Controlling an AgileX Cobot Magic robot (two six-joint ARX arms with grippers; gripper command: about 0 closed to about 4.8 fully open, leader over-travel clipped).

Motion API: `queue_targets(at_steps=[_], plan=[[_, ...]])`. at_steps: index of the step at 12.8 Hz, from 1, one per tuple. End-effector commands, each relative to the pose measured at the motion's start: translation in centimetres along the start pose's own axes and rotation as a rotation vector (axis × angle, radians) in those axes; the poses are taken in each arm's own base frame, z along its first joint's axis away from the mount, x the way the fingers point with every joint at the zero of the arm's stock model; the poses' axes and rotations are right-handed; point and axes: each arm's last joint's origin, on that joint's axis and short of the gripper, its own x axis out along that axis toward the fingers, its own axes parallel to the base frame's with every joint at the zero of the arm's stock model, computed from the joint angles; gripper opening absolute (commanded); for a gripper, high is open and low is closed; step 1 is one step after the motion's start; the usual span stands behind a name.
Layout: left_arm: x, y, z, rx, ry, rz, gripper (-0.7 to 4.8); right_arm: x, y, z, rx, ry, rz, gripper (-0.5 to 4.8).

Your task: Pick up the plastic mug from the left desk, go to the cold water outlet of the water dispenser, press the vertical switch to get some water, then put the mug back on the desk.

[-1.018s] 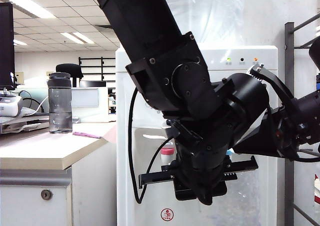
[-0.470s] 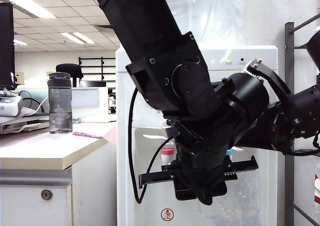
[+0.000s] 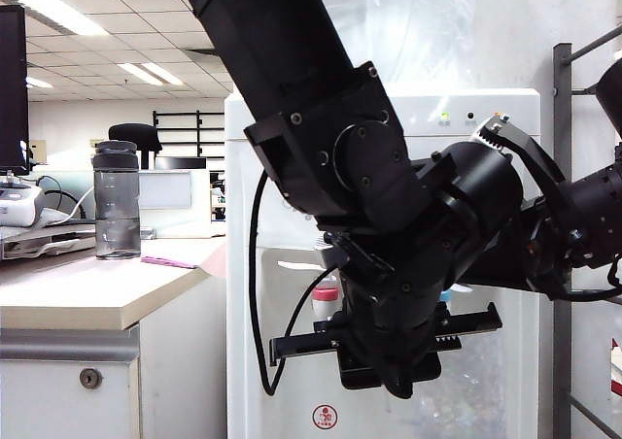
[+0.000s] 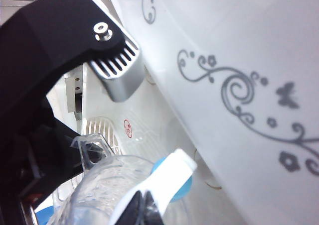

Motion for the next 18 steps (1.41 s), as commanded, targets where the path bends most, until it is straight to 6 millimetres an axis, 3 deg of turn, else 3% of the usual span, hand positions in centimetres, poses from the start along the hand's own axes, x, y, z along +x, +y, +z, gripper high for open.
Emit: queue_targets(at_steps=[1, 18], plan=[[-0.32, -0.37, 0.4, -0.015, -0.017, -0.015, -0.06, 0.04, 0.24, -0.39, 0.034, 0.041, 0.017, -0.01], [-0.32, -0.37, 0.4, -0.015, -0.017, -0.015, -0.06, 0.03, 0.4, -0.59, 0.05, 0.061, 0.031, -0.01]])
